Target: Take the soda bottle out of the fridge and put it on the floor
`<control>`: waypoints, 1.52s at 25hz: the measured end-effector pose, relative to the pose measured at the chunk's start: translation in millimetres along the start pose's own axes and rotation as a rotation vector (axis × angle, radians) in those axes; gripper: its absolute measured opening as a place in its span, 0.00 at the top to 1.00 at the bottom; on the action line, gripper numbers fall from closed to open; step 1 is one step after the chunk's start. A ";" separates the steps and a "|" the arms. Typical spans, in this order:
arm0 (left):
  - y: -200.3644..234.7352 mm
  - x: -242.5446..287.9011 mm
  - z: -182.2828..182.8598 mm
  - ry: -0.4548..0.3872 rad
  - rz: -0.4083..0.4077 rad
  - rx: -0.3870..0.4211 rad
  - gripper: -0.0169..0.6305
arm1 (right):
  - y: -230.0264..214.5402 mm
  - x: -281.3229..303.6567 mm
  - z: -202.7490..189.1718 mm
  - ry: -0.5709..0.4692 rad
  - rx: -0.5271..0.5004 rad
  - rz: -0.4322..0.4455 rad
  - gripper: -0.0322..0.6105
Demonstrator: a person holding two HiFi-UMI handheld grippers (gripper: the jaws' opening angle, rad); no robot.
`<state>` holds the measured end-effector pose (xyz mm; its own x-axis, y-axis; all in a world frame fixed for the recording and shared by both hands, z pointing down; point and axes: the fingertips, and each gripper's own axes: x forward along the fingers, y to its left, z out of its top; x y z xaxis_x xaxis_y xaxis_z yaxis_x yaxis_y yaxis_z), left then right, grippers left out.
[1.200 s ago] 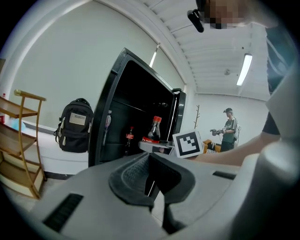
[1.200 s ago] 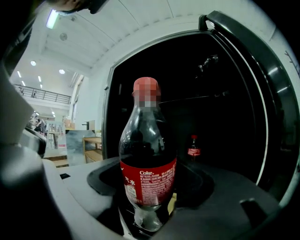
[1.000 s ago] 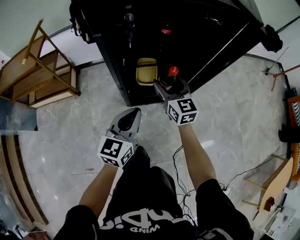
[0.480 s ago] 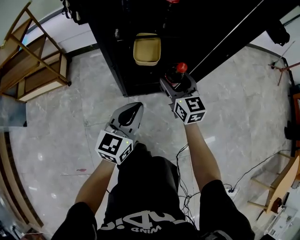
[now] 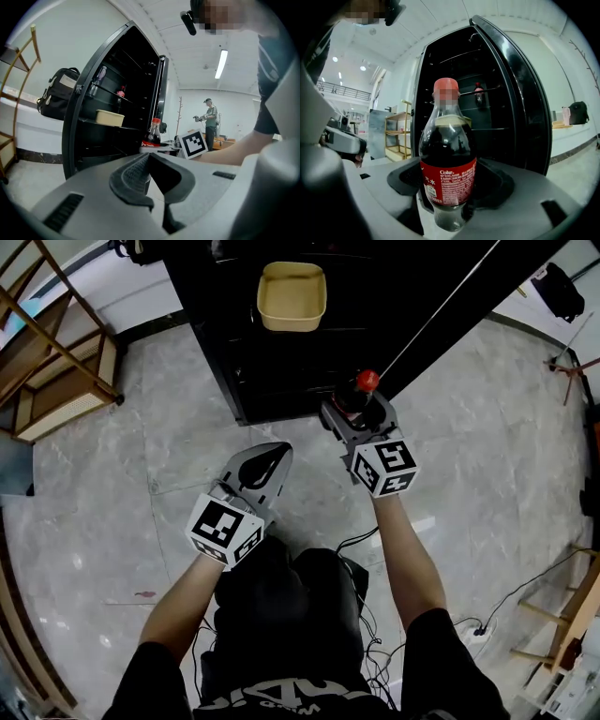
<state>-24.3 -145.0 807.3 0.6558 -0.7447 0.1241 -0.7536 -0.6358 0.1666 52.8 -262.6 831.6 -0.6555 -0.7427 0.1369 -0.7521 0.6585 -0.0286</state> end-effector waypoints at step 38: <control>2.9 22.6 -208.3 0.192 -0.047 -0.098 0.96 | 21.0 10.5 -286.1 0.137 0.023 0.026 0.44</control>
<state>-2.2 -121.4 1014.3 0.6935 -0.6567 0.2963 -0.7204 -0.6390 0.2696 49.9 -221.8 1115.7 -0.6605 -0.7005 0.2702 -0.7372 0.6733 -0.0565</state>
